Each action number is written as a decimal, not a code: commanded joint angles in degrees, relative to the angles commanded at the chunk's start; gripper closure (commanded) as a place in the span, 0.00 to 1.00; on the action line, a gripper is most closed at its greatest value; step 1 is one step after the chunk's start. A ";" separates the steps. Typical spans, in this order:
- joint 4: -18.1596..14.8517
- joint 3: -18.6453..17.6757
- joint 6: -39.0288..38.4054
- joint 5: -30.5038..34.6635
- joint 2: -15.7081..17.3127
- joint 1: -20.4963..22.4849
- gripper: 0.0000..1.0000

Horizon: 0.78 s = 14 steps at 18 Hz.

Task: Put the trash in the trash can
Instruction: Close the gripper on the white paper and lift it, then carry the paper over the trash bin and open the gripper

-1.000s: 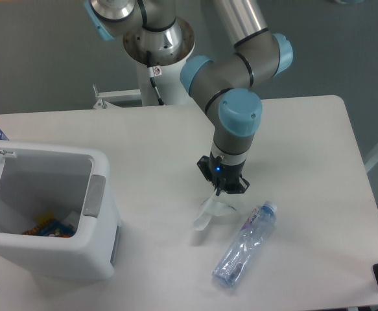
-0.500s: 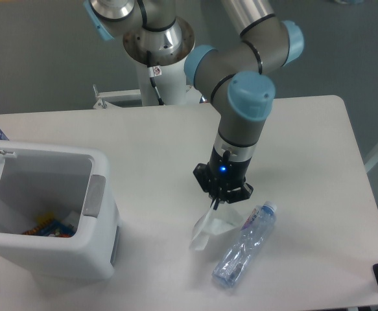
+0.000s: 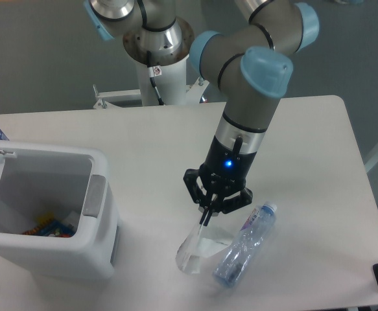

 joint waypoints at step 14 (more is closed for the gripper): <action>0.09 -2.11 -8.71 -5.19 9.59 -10.19 1.00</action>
